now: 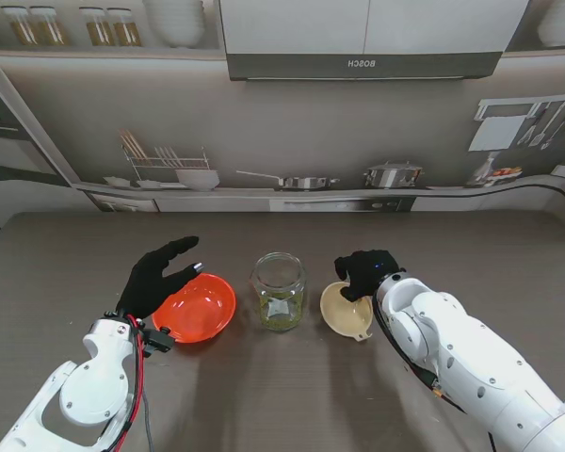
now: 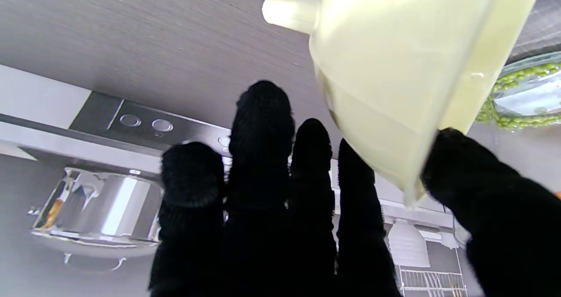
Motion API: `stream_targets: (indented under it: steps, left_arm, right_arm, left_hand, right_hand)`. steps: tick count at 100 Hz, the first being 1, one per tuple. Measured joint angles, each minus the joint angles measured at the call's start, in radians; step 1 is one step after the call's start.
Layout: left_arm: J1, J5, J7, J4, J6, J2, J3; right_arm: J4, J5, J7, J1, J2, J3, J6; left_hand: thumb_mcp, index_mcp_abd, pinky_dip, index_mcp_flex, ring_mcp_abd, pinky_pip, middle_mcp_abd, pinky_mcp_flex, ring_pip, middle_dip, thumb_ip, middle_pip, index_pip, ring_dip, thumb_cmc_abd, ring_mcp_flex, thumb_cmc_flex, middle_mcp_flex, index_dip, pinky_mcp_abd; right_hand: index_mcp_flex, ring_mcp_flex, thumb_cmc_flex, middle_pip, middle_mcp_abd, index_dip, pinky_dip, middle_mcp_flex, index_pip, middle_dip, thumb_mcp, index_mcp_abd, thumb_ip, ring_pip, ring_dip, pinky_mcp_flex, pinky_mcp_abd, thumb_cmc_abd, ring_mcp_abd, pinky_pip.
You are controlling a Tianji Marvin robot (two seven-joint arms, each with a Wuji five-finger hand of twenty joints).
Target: Pour mung beans into a glass jar with a funnel
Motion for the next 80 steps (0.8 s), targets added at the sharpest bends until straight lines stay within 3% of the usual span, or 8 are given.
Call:
stream_targets:
  steps: [26,51,70,80]
  left_arm:
    - [0.001,0.001,-0.002,0.000,0.000,0.000,-0.002]
    - [0.002,0.001,-0.004,0.000,0.000,0.000,-0.004]
    - [0.002,0.001,-0.006,0.000,0.000,0.001,-0.005]
    - [0.002,0.001,-0.007,0.000,0.000,0.001,-0.005]
  right_arm:
    - [-0.009,-0.019,0.018,-0.001,0.004,0.004,0.000]
    - [-0.023,-0.034,0.043,-0.004,0.007,0.018,-0.003]
    - [-0.065,-0.034,0.052,-0.042,0.004,0.097,0.000]
    - [-0.108,0.007,0.075,-0.078,-0.002,0.163,0.005]
  left_hand:
    - [0.000,0.000,0.000,0.000,0.000,0.000,0.000,0.000,0.000,0.000,0.000,0.000,0.000,0.000,0.000,0.000,0.000,0.000,0.000,0.000]
    - [-0.001,0.000,0.000,0.000,0.000,0.000,0.001,0.000,0.000,0.000,0.000,0.000,0.000,0.000,0.000,0.000,0.000,0.000,0.000,0.000]
    - [-0.001,0.000,0.000,0.000,0.000,0.000,0.001,0.000,0.000,0.000,0.000,0.000,0.000,0.000,0.000,0.001,0.000,0.000,0.000,0.000]
    - [-0.001,0.000,0.000,0.000,0.000,0.000,0.001,0.000,-0.001,0.000,0.000,0.000,0.000,0.000,0.000,0.001,0.000,0.000,0.000,0.000]
  right_hand:
    - [-0.119,-0.176,-0.050,-0.034,0.024,0.014,-0.007,-0.221,-0.054,-0.073,-0.107,-0.008,0.000,-0.157,-0.095,-0.100,0.020,-0.002,0.070,-0.075]
    - [-0.245,-0.383,-0.064,-0.163,0.069,0.015,-0.037,-0.403,-0.133,-0.243,-0.239,-0.008,0.000,-0.431,-0.277,-0.219,0.088,0.002,0.177,-0.230]
    - [-0.281,-0.444,-0.075,-0.195,0.077,0.015,-0.076,-0.456,-0.172,-0.306,-0.419,0.001,0.020,-0.498,-0.333,-0.276,0.119,0.107,0.197,-0.335]
    - [-0.281,-0.455,-0.106,-0.195,0.078,0.015,-0.087,-0.456,-0.178,-0.316,-0.445,0.002,0.032,-0.509,-0.340,-0.284,0.129,0.113,0.198,-0.353]
